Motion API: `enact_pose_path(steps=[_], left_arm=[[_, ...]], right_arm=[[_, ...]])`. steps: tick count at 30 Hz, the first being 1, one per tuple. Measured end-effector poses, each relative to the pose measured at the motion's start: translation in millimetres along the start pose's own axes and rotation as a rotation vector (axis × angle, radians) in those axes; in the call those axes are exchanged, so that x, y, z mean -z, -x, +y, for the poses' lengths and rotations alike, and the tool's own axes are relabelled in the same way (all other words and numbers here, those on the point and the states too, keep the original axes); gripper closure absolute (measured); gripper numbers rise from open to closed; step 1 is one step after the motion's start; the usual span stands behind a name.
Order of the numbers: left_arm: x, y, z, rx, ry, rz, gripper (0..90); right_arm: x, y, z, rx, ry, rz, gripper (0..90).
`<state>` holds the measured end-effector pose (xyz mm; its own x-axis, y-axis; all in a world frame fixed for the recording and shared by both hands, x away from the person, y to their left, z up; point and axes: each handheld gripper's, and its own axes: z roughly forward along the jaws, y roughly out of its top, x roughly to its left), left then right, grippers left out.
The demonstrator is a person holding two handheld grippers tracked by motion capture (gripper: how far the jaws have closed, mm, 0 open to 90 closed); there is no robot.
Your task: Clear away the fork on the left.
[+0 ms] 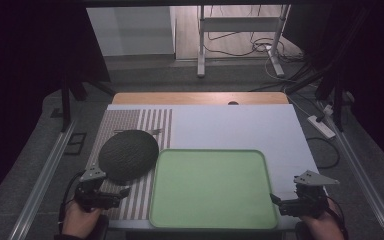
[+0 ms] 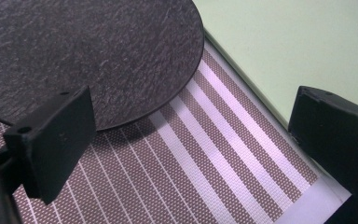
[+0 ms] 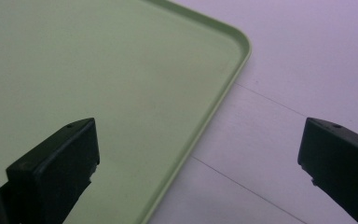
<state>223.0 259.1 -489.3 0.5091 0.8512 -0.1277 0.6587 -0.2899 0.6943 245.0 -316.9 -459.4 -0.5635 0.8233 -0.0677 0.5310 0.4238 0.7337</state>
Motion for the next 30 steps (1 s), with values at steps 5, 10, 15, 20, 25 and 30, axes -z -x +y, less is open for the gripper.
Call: enact_pose_path(steps=[5, 10, 15, 20, 25, 30], left_arm=[[0.1, -2.5, -0.5, 0.016, -0.002, -0.019, 1.4], [0.2, -4.0, -0.8, 0.026, -0.001, -0.029, 1.3], [0.0, -3.4, -0.8, 0.023, -0.008, -0.029, 1.3], [-1.3, -3.1, 0.2, 0.019, -0.022, -0.027, 0.6], [-2.9, -2.5, 1.3, 0.009, -0.039, -0.037, 0.0], [-4.0, -1.5, 2.6, -0.007, -0.052, -0.044, 0.0]], right_arm=[[-1.0, -0.4, 0.5, 0.006, -0.004, 0.004, 0.0], [-1.4, -0.5, 0.9, 0.010, -0.009, 0.006, 0.0], [-2.1, -1.1, 1.2, 0.014, -0.010, 0.012, 0.0], [-2.2, -1.5, 1.2, 0.023, -0.014, 0.014, 0.0], [-2.8, -2.3, 1.4, 0.031, -0.018, 0.015, 0.0], [-3.3, -3.3, 1.6, 0.035, -0.023, 0.014, 0.0]])
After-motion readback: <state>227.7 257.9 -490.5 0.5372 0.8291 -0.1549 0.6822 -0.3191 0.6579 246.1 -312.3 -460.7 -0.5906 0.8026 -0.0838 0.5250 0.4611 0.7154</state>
